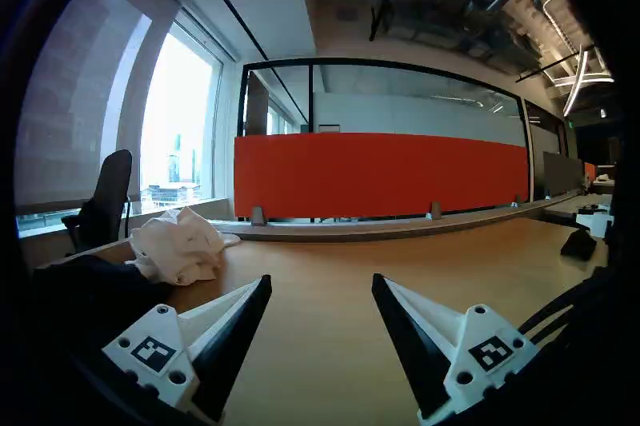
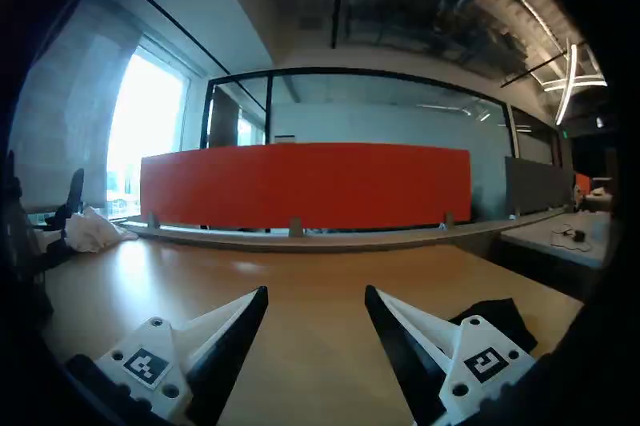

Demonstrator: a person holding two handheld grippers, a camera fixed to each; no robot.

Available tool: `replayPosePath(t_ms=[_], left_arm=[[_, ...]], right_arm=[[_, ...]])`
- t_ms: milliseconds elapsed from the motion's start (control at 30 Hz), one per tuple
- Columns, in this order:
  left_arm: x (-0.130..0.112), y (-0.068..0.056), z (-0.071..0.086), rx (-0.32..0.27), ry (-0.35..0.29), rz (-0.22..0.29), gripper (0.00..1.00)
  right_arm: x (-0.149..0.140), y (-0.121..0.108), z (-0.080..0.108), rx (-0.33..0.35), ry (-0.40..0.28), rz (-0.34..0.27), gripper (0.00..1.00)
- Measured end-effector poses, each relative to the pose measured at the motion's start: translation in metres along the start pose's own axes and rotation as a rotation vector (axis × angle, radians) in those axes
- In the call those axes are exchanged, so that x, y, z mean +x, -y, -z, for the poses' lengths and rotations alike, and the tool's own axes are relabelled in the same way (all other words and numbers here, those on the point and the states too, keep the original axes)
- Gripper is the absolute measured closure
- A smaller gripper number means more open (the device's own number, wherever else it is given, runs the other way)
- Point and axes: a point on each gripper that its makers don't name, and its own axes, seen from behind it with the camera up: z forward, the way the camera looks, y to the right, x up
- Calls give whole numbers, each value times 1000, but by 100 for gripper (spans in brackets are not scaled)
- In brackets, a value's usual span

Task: Fold towel

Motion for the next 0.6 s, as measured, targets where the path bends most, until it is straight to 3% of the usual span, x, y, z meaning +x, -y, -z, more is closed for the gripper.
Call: replayPosePath(t_ms=[600], left_arm=[[0, 1, 0, 0, 0, 0, 7]], right_arm=[[-4, -2, 1, -8, -2, 5, 7]])
